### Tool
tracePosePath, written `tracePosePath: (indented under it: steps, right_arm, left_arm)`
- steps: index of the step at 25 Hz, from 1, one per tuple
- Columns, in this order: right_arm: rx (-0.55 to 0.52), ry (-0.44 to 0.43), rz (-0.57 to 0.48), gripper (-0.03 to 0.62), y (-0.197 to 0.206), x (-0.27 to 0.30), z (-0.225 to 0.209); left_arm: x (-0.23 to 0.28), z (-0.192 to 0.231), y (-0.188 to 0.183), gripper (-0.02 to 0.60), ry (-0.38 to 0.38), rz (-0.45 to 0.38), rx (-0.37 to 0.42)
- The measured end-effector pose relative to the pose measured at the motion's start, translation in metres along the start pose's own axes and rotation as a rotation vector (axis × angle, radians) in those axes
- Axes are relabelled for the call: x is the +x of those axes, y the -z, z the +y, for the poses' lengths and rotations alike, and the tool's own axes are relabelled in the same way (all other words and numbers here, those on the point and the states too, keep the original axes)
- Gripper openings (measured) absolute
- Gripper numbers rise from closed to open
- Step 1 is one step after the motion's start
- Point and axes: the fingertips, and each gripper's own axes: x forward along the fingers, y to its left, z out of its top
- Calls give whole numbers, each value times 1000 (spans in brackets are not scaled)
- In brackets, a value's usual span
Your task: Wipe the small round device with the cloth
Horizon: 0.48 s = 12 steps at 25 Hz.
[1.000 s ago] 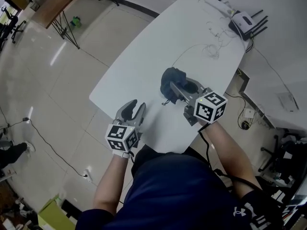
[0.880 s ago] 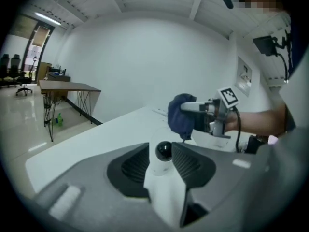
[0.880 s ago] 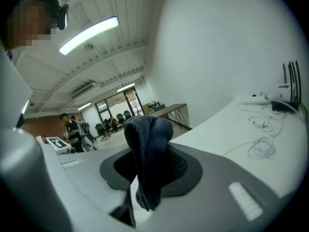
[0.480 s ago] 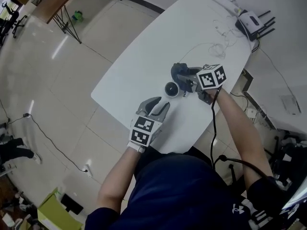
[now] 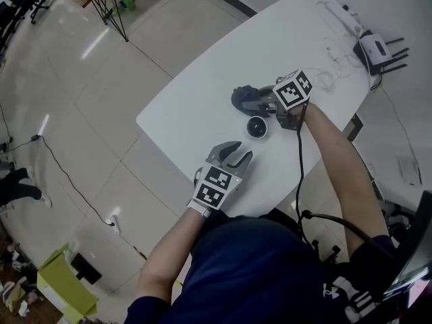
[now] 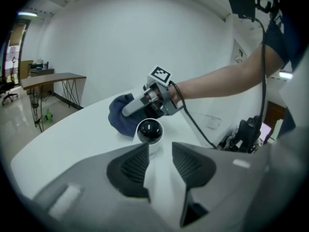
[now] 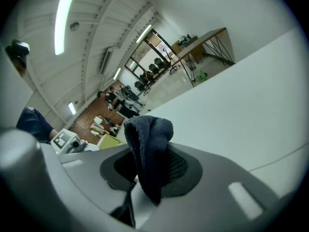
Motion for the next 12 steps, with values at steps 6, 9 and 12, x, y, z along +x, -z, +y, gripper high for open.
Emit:
tracePosePath:
  steps: [6, 9, 12]
  right_arm:
    - [-303, -72, -85, 101, -31, -21, 108]
    - [-552, 7, 7, 100, 1, -13, 151]
    - [-727, 155, 54, 100, 37, 4, 168]
  left_arm:
    - [-22, 27, 14, 149, -51, -11, -94]
    - [-29, 37, 11, 146, -68, -25, -134]
    - [-41, 46, 9, 146, -87, -35, -145]
